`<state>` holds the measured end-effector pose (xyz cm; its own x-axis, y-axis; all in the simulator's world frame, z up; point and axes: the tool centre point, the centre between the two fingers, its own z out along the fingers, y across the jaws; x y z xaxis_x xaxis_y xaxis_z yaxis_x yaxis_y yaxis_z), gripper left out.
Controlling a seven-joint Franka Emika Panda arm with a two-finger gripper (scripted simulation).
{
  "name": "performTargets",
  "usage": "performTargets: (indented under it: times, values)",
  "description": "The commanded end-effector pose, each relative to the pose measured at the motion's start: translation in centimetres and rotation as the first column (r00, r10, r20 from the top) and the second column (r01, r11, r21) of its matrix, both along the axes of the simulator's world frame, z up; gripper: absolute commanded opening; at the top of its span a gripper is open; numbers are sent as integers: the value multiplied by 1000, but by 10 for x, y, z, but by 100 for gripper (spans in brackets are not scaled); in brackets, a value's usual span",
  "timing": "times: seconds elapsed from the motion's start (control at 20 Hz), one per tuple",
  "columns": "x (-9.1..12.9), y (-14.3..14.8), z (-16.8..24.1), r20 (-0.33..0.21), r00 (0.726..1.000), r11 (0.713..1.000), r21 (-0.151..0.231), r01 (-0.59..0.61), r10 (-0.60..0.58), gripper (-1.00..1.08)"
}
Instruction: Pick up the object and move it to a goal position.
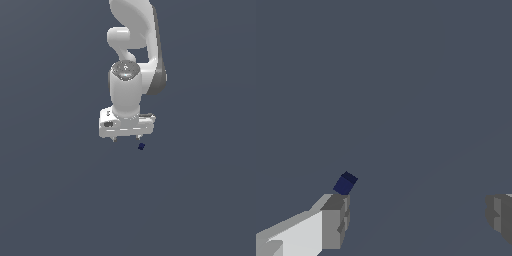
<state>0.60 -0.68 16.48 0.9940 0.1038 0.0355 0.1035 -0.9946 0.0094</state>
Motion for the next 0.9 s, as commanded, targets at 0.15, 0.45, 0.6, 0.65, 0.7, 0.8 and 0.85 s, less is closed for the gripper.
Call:
performTargets:
  times: [0.15, 0.45, 0.6, 0.65, 0.7, 0.8, 0.85]
  values:
    - [-6, 10, -16, -9, 989, 989, -9, -145, 145, 100]
    - [-14, 25, -38, -21, 940, 940, -15, -341, 340, 100]
    - [-19, 33, -49, -27, 900, 900, -15, -435, 435, 100]
    - [-21, 35, -52, -29, 885, 885, -15, -466, 465, 100]
    - [-23, 38, -56, -30, 868, 868, -14, -496, 495, 100]
    - [-26, 43, -63, -33, 832, 832, -13, -554, 553, 100]
    - [-28, 46, -66, -35, 813, 813, -12, -582, 582, 100]
